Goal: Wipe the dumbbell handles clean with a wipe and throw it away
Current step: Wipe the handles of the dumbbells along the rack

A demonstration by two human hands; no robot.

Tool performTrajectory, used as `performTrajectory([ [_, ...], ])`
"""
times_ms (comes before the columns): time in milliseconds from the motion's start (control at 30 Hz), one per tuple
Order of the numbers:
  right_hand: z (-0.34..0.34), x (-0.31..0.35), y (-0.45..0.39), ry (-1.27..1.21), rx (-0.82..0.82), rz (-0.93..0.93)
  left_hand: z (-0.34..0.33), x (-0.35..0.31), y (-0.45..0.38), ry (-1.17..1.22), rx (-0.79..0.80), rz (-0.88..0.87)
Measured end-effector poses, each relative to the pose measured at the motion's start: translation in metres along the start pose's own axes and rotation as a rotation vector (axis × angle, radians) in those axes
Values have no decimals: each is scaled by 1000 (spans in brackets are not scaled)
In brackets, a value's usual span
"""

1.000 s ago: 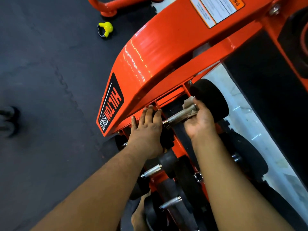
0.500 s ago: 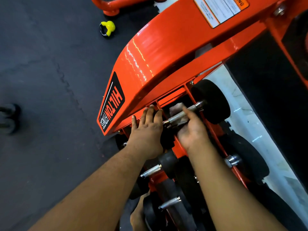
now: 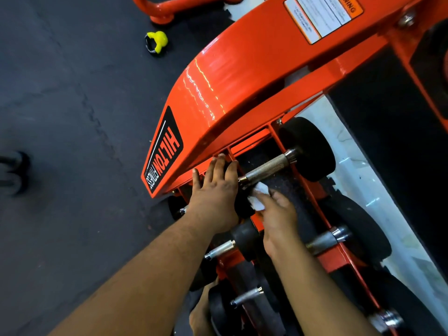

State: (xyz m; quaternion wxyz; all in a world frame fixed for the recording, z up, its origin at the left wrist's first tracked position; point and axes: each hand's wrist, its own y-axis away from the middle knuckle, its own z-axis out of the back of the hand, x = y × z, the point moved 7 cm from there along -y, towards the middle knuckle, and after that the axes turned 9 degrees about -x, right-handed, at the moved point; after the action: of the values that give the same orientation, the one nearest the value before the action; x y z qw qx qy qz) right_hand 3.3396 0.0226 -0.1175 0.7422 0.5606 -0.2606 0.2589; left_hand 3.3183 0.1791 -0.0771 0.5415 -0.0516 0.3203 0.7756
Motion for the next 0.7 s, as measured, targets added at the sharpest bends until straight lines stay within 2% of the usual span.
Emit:
performTrajectory([
  [133, 24, 8, -18, -123, -188, -91, 1, -1, 0, 3, 16, 1],
  [200, 25, 18, -28, -184, -219, -76, 1, -1, 0, 6, 15, 2],
  [400, -2, 23, -17, -234, -141, -32, -2, 2, -4, -10, -20, -8],
  [533, 17, 4, 15, -316, -148, -82, -1, 1, -4, -21, -26, -7],
  [700, 40, -1, 78, -386, -108, -121, 9, 1, 15, 112, -34, -30],
])
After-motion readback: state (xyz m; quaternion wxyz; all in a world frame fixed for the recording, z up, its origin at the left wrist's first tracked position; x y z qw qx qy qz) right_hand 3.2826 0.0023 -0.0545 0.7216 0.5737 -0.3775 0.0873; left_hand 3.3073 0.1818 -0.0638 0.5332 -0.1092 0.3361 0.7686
